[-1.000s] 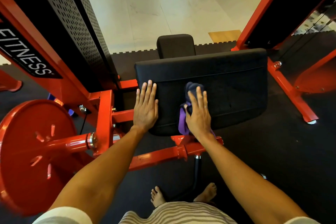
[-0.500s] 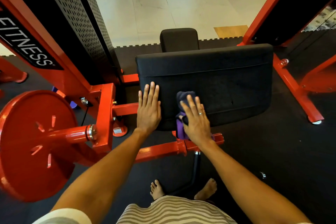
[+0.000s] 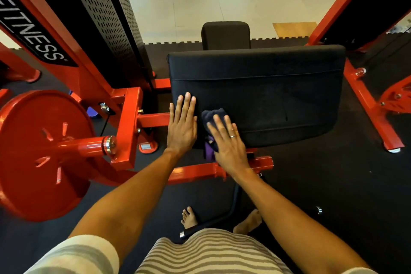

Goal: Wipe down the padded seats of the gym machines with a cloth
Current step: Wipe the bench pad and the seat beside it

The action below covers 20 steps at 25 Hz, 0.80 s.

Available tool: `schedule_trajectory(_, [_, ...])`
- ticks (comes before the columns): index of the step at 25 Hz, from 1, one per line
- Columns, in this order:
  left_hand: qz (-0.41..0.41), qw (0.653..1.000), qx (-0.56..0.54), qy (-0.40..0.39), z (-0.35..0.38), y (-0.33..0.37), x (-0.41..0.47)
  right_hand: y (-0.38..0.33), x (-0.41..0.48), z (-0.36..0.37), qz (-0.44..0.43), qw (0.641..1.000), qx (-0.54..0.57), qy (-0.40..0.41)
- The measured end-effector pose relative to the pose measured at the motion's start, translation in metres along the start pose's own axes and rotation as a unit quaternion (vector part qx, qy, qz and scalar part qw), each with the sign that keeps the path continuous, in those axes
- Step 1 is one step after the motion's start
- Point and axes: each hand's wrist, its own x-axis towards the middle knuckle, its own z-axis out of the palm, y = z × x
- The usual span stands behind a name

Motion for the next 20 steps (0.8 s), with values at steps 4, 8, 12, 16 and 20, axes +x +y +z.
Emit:
schedule_trajectory(4, [-0.006,1.0,0.008,0.005,-0.001,0.005,-0.001,0.046,-0.017,-0.02,0.169,0.986,0.011,0.012])
schedule_trajectory(8, [-0.012,1.0,0.01,0.005,0.0,0.003,0.0,-0.007,-0.004,-0.001,0.184,0.981,0.039,0.04])
schedule_trajectory(12, [-0.01,1.0,0.01,-0.001,0.0,0.0,-0.002,-0.038,-0.002,0.02,-0.005,1.0,0.012,0.006])
schedule_trajectory(16, [-0.014,1.0,0.01,0.01,-0.001,0.002,0.0,0.027,-0.011,-0.005,-0.096,0.993,-0.059,-0.031])
schedule_trajectory(20, [-0.017,1.0,0.015,0.01,0.0,0.006,0.0,0.098,-0.043,-0.028,-0.033,0.996,-0.068,-0.038])
